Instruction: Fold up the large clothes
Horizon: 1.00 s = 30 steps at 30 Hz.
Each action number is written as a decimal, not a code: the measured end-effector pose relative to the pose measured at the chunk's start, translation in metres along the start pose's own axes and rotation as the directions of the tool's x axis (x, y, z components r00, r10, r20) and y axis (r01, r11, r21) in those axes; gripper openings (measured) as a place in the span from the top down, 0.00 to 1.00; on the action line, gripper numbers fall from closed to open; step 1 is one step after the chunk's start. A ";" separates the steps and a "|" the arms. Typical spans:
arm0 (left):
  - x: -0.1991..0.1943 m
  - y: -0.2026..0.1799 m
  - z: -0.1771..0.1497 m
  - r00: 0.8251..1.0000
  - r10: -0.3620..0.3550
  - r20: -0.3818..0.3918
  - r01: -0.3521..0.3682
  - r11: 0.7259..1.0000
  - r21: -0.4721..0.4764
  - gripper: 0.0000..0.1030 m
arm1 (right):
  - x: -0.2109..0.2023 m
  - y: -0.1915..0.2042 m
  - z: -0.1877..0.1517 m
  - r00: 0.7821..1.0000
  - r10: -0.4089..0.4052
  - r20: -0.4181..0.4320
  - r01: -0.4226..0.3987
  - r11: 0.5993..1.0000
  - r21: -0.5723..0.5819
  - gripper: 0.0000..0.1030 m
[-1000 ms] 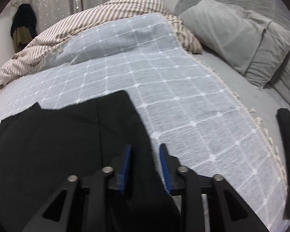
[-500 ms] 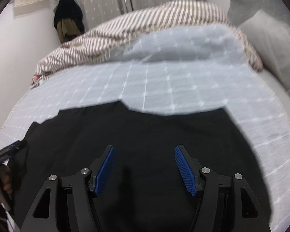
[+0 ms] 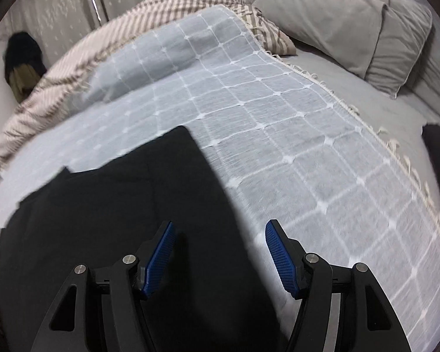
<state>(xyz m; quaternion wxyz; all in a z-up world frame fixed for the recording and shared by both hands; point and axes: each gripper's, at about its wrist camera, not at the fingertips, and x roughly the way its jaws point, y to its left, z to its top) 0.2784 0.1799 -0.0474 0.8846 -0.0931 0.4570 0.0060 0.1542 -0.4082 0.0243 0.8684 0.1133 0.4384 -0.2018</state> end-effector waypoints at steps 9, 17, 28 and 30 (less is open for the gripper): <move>-0.084 -0.056 -0.090 0.988 -0.137 0.069 0.126 0.981 0.149 0.05 | -0.060 0.066 -0.066 0.996 -0.008 0.084 0.024 0.981 -0.190 0.27; -0.090 -0.045 -0.137 0.996 -0.088 -0.008 0.089 0.988 0.130 0.05 | -0.064 0.044 -0.124 0.997 -0.063 0.054 0.074 0.969 -0.235 0.22; -0.124 -0.044 -0.168 0.996 -0.082 -0.019 0.084 0.979 0.183 0.05 | -0.101 0.013 -0.134 0.997 -0.067 -0.045 0.061 0.992 -0.111 0.17; -0.128 -0.040 -0.171 0.992 -0.116 -0.043 0.121 0.982 0.143 0.03 | -0.112 0.017 -0.137 0.999 -0.022 -0.031 0.019 0.995 -0.098 0.17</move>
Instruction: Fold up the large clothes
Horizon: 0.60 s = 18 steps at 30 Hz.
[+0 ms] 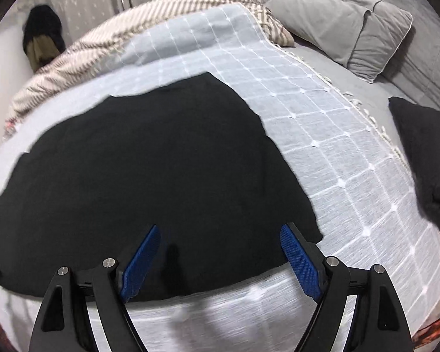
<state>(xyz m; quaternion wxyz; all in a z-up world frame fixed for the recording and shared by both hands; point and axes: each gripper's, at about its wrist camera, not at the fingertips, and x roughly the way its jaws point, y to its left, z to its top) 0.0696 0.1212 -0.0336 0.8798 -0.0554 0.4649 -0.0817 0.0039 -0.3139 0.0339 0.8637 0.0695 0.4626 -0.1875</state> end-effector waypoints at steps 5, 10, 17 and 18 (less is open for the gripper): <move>0.004 0.011 -0.008 0.988 -0.143 -0.059 0.133 0.982 -0.137 0.01 | -0.007 0.021 -0.010 1.000 0.010 0.023 -0.009 0.999 -0.042 0.17; 0.020 0.031 -0.020 0.970 -0.226 -0.094 0.181 0.922 -0.343 0.01 | -0.005 0.043 -0.017 0.999 0.022 0.027 -0.019 0.995 -0.101 0.17; 0.029 0.043 -0.021 0.977 -0.212 -0.008 0.184 0.867 -0.462 0.01 | 0.000 0.066 -0.024 0.998 0.058 0.017 -0.056 0.988 -0.142 0.17; 0.031 0.044 -0.022 0.976 -0.216 0.009 0.193 0.855 -0.482 0.01 | 0.002 0.070 -0.025 0.998 0.057 0.011 -0.055 0.987 -0.153 0.17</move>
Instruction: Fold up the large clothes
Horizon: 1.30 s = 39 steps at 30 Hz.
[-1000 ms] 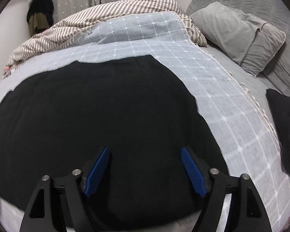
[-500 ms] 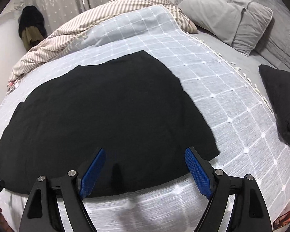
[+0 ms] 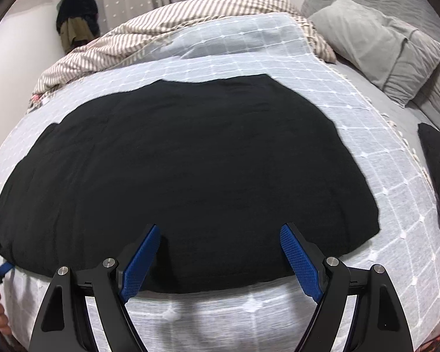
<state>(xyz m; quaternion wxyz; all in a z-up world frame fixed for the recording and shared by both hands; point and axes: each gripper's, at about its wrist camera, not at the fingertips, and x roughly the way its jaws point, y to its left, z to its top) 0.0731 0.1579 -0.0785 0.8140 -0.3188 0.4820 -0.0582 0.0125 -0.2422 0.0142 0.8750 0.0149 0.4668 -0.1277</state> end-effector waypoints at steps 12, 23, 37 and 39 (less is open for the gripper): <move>0.012 -0.002 0.014 0.992 -0.015 0.126 0.029 0.993 -0.113 0.01 | 0.010 0.015 0.001 1.000 -0.012 0.008 0.012 0.999 -0.038 0.17; 0.007 0.014 0.019 0.981 -0.056 0.183 0.105 0.957 -0.269 0.09 | 0.010 0.013 0.000 1.000 -0.006 0.010 0.007 0.999 -0.036 0.17; -0.041 -0.004 0.023 0.946 -0.095 0.309 0.170 0.960 -0.223 0.79 | -0.004 0.014 -0.002 0.999 -0.007 0.044 0.008 1.000 -0.008 0.17; -0.057 -0.004 0.025 0.933 -0.098 0.347 0.181 0.960 -0.215 0.80 | -0.010 0.017 0.000 0.998 0.008 0.070 -0.008 1.000 -0.006 0.17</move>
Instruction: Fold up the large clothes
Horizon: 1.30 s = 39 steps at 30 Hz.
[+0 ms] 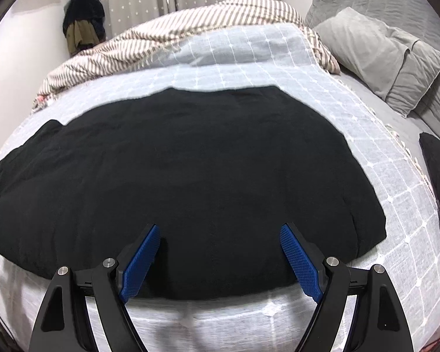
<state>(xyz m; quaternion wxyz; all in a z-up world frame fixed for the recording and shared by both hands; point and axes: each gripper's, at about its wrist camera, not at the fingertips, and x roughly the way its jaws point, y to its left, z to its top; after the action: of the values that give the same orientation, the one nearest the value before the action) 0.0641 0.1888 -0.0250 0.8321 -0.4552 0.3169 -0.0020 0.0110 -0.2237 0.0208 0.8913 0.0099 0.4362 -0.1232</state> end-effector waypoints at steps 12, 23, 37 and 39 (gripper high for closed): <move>-0.064 0.011 0.031 0.980 0.067 0.189 -0.096 0.984 0.148 0.80 | -0.017 0.091 -0.005 0.967 0.251 0.042 -0.238 0.950 -0.203 0.17; -0.064 -0.097 -0.023 0.968 -0.119 0.223 -0.024 0.834 0.551 0.80 | 0.026 0.150 -0.026 0.914 0.363 -0.183 -0.405 0.855 -0.325 0.17; -0.006 -0.166 -0.132 0.988 -0.127 -0.086 0.142 0.556 0.819 0.76 | 0.010 0.010 0.031 0.942 0.335 -0.015 -0.335 0.942 0.004 0.17; 0.008 -0.167 -0.152 0.984 -0.092 -0.151 0.177 0.518 0.837 0.74 | 0.011 -0.020 0.036 0.952 0.306 0.004 -0.305 0.948 0.086 0.17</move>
<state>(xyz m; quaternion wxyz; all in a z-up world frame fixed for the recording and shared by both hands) 0.0376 -0.0262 0.0388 0.9306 -0.0171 0.2760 -0.2397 0.0405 -0.2499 0.0359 0.8962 0.1160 0.4281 -0.0023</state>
